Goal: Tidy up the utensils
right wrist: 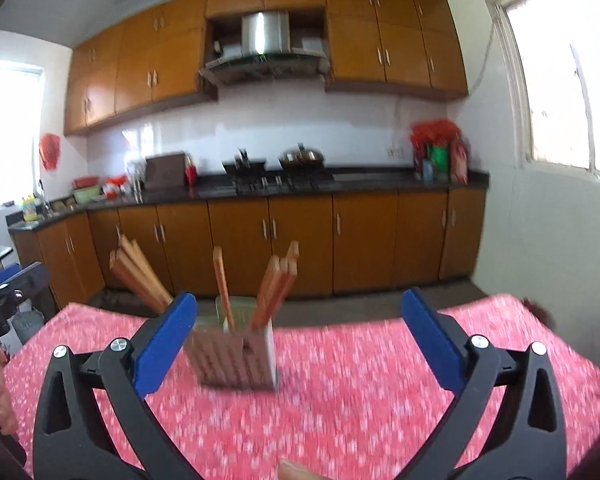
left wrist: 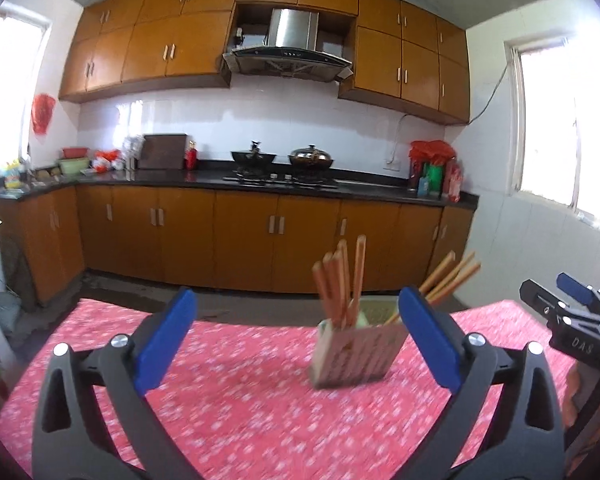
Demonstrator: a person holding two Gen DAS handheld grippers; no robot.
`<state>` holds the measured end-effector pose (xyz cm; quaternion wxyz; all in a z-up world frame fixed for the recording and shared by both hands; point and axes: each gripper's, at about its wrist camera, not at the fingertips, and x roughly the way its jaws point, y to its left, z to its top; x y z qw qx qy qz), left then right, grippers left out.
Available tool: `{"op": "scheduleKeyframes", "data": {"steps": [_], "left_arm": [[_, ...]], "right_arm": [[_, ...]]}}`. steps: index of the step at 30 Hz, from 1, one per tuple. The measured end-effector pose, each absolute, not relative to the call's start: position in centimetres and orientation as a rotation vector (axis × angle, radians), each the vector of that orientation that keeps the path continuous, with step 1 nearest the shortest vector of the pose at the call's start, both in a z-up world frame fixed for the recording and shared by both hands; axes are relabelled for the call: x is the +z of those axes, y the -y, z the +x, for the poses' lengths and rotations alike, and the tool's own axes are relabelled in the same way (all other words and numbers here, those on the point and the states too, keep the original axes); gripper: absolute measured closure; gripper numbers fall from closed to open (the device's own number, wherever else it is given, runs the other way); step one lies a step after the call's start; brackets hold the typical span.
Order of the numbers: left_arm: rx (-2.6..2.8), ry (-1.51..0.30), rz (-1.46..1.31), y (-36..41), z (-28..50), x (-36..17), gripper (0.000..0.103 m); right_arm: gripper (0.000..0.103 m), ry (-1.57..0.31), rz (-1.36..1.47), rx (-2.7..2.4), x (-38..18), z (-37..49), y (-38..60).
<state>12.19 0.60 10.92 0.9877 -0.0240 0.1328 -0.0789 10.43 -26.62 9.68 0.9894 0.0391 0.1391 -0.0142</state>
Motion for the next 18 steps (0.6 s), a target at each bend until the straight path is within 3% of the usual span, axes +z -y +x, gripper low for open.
{"op": "scheduleKeyframes", "data": {"steps": [18], "left_arm": [[-0.057, -0.303, 0.017, -1.5, 1.7, 2.5, 0.004]], "right_arm": [[0.002, -0.336, 0.041, -0.042, 2.1, 2.0, 24.0]]}}
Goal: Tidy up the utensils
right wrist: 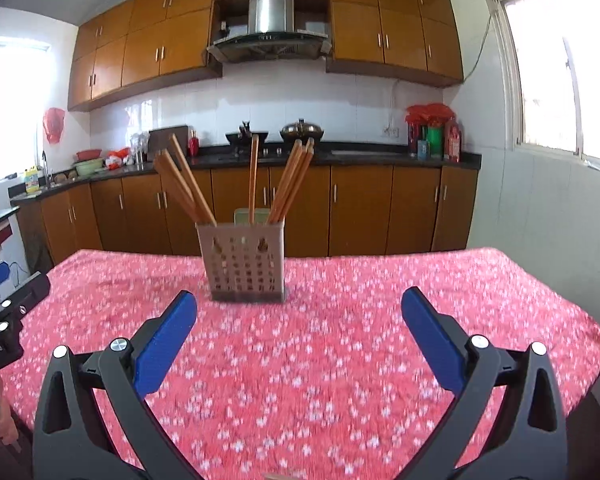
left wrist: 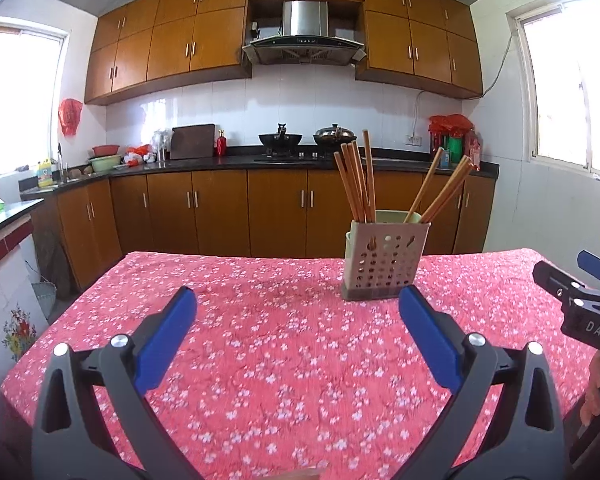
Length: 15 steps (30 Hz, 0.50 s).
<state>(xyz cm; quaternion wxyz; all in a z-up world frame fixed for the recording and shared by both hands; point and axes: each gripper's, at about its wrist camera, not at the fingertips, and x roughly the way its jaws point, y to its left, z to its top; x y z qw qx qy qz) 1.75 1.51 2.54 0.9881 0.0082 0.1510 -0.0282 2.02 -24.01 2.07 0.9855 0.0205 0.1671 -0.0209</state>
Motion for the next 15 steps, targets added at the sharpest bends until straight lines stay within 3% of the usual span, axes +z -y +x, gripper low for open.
{"op": "scheduleKeyframes", "data": {"steps": [15], "left_arm": [[-0.056, -0.361, 0.037, -1.1, 0.8, 0.5, 0.004]], "right_arm": [[0.002, -0.401, 0.010, -0.038, -0.8, 0.5, 23.2]]}}
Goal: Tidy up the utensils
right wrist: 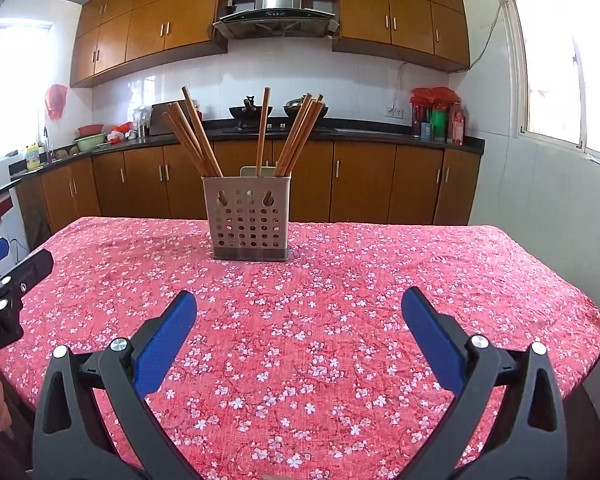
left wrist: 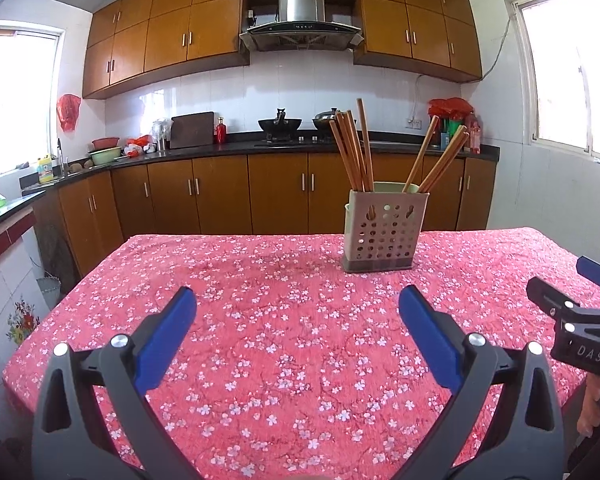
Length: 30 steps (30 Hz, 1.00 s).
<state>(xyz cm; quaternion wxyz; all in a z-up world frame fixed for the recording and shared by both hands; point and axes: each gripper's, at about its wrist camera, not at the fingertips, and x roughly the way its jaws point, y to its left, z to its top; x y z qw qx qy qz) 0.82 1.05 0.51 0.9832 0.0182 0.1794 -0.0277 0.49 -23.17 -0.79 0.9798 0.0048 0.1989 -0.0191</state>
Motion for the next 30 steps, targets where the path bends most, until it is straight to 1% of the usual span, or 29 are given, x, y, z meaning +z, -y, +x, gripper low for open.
{"op": "scheduleKeyframes", "data": {"steps": [30], "left_arm": [[-0.060, -0.380, 0.038, -0.77, 1.03, -0.44, 0.004]], "right_arm": [[0.002, -0.419, 0.035, -0.065, -1.23, 0.67, 23.77]]}}
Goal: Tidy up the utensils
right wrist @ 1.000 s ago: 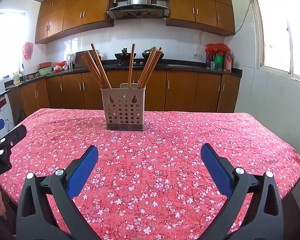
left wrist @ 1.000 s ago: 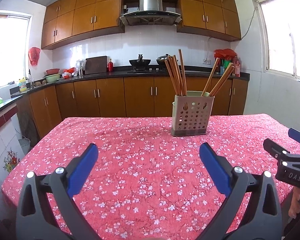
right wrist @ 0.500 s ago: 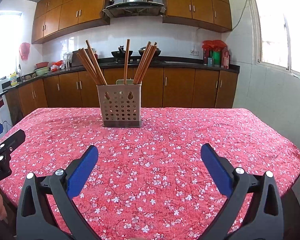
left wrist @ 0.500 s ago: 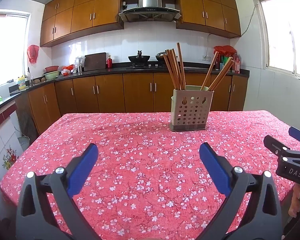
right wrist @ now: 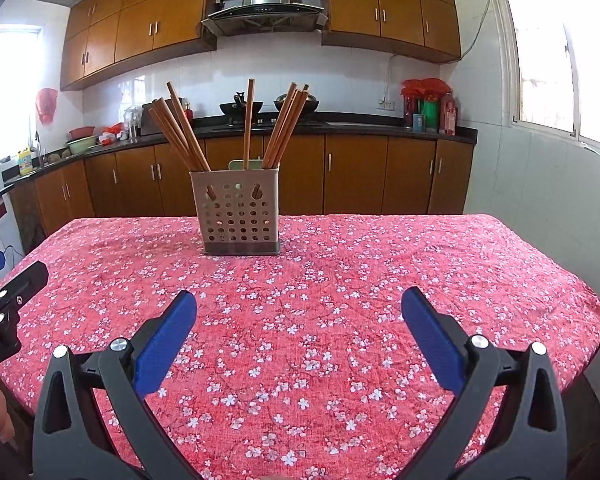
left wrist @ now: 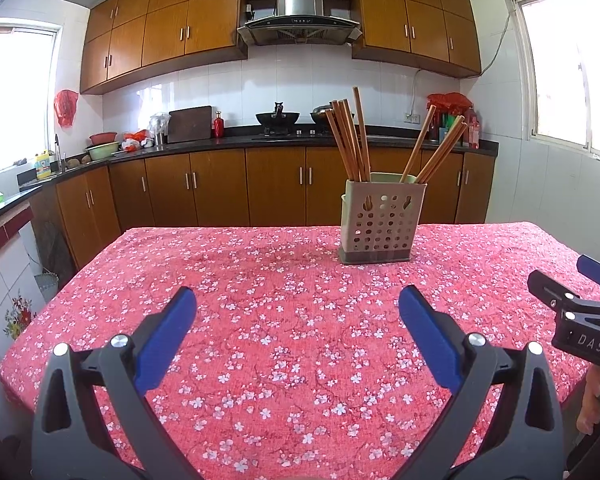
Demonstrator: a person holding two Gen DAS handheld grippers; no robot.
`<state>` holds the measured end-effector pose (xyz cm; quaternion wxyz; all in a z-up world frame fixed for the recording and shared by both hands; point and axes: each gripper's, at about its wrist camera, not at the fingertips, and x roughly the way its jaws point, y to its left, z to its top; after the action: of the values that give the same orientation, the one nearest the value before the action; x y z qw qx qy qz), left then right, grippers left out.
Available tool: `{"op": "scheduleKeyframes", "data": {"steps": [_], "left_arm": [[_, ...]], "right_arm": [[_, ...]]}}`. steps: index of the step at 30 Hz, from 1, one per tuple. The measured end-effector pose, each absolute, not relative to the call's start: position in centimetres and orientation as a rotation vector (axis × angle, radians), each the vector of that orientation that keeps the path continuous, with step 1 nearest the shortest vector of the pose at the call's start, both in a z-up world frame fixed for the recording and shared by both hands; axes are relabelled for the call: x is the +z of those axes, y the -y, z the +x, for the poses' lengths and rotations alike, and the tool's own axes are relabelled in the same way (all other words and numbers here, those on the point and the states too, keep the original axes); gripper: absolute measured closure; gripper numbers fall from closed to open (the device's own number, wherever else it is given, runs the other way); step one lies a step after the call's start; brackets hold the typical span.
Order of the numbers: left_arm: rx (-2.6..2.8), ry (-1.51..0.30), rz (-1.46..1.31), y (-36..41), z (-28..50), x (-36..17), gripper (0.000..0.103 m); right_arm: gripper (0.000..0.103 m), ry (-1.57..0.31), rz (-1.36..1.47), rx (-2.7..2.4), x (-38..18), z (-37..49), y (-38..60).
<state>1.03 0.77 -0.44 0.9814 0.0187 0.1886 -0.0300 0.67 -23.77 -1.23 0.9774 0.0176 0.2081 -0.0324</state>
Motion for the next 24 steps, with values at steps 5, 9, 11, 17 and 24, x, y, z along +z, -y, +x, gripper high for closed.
{"op": "scheduleKeyframes", "data": {"steps": [5, 9, 11, 17, 24], "left_arm": [[-0.062, -0.380, 0.038, -0.73, 1.07, -0.46, 0.004], [-0.062, -0.381, 0.038, -0.70, 1.07, -0.44, 0.004], [-0.063, -0.381, 0.038, -0.70, 1.03, -0.49, 0.004], [-0.063, -0.381, 0.038, -0.68, 1.02, -0.49, 0.004], [-0.064, -0.381, 0.039, -0.62, 1.03, -0.49, 0.004]], "right_arm": [[0.002, -0.420, 0.037, -0.066, -1.24, 0.67, 23.76], [0.002, -0.422, 0.039, -0.065, -1.24, 0.71, 23.82], [0.002, -0.423, 0.039, -0.065, -1.25, 0.72, 23.81], [0.002, -0.426, 0.041, -0.064, -1.33, 0.72, 23.85], [0.002, -0.426, 0.041, -0.063, -1.33, 0.72, 23.89]]}}
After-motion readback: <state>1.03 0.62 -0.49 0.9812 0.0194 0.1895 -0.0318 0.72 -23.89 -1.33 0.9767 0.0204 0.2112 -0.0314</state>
